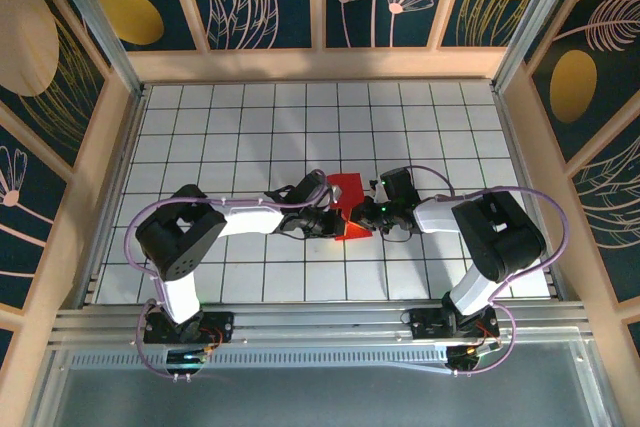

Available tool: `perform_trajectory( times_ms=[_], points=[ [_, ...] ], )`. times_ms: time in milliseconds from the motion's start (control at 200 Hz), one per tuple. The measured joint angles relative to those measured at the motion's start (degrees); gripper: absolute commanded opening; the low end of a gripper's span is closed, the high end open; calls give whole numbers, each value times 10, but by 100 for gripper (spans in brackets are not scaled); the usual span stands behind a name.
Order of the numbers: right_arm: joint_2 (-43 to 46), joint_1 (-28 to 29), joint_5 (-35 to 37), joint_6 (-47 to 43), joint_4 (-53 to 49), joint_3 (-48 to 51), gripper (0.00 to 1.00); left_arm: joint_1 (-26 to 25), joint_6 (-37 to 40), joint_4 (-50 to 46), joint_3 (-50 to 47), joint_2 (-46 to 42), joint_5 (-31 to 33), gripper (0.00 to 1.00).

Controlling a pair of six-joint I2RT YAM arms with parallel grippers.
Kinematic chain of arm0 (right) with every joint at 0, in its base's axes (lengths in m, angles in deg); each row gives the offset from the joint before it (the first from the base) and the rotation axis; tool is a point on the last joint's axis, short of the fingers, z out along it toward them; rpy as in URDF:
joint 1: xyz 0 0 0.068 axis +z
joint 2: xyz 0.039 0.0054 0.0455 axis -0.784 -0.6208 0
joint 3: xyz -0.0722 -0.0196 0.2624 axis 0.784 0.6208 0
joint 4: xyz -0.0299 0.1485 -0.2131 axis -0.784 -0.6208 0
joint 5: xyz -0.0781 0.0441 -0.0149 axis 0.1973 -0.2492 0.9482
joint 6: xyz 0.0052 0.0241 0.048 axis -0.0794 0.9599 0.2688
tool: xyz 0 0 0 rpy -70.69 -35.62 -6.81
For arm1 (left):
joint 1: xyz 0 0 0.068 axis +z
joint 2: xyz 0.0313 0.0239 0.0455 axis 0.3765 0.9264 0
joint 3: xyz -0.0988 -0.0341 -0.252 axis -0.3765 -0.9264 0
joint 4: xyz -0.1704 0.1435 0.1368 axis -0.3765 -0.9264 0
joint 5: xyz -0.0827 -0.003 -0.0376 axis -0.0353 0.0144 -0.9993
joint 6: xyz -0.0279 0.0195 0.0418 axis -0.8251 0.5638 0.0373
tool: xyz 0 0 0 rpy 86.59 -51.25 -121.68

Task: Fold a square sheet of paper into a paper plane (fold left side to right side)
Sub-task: Fold the triangle a second time at the center of the table.

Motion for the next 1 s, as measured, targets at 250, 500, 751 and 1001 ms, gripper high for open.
perform_trajectory(
  times_ms=[250, 500, 751, 1001],
  points=[
    [0, 0, 0, 0, 0, 0, 0, 0, 2, -4, 0, 5, 5, 4],
    [0, 0, 0, 0, 0, 0, 0, 0, 4, -5, 0, 5, 8, 4],
    [0, 0, 0, 0, 0, 0, 0, 0, 8, -8, 0, 5, 16, 4],
    [0, 0, 0, -2, -1, 0, 0, 0, 8, -9, 0, 5, 18, 4]
  ],
)
